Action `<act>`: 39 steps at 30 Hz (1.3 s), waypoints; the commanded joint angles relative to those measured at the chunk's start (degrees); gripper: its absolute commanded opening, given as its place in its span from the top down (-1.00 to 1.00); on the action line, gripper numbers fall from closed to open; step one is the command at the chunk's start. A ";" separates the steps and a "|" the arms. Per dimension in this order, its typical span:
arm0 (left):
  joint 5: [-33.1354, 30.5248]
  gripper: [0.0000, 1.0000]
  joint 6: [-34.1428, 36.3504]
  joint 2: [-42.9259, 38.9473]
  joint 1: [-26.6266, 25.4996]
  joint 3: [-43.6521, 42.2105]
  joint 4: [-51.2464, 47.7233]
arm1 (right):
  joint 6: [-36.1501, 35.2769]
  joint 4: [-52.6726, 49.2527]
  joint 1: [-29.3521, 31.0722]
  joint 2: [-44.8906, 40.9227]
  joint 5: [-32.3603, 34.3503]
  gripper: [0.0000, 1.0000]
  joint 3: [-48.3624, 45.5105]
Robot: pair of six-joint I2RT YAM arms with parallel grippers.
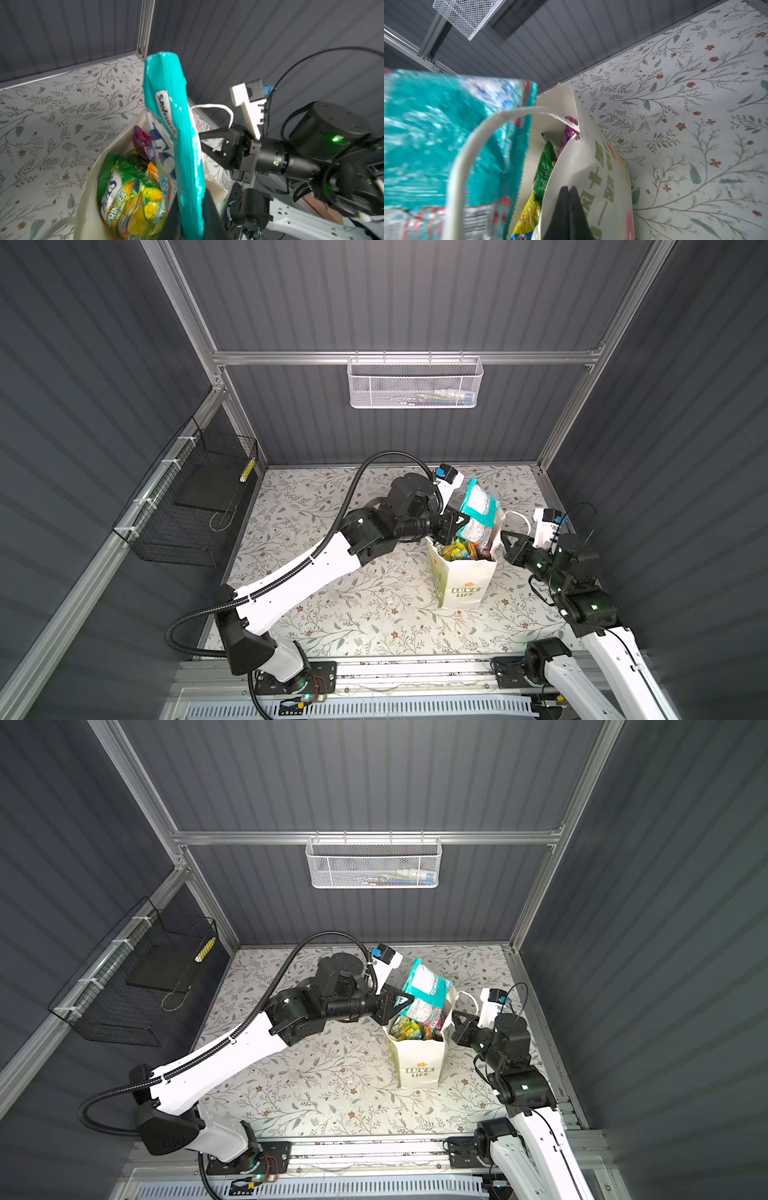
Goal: Place the snacks into the paper bag
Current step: 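Lower the teal packet into the bag opening with the left gripper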
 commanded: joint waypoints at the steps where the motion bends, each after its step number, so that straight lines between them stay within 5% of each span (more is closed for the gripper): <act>1: -1.42 1.00 4.63 1.22 -0.19 4.36 -5.54 | -0.78 -0.99 0.30 -0.15 0.26 1.00 -0.46; 19: 0.26 1.00 1.06 6.64 -1.22 6.87 -14.44 | -1.25 -2.66 0.30 -2.76 0.93 1.00 0.52; 37: -1.34 1.00 -0.19 14.31 -2.56 9.06 -19.03 | -1.86 0.15 0.30 -8.40 -5.22 0.96 0.15; 39: -5.09 0.82 -0.58 15.64 -2.60 10.23 -21.14 | -1.93 0.15 0.30 -8.68 -5.22 0.96 0.08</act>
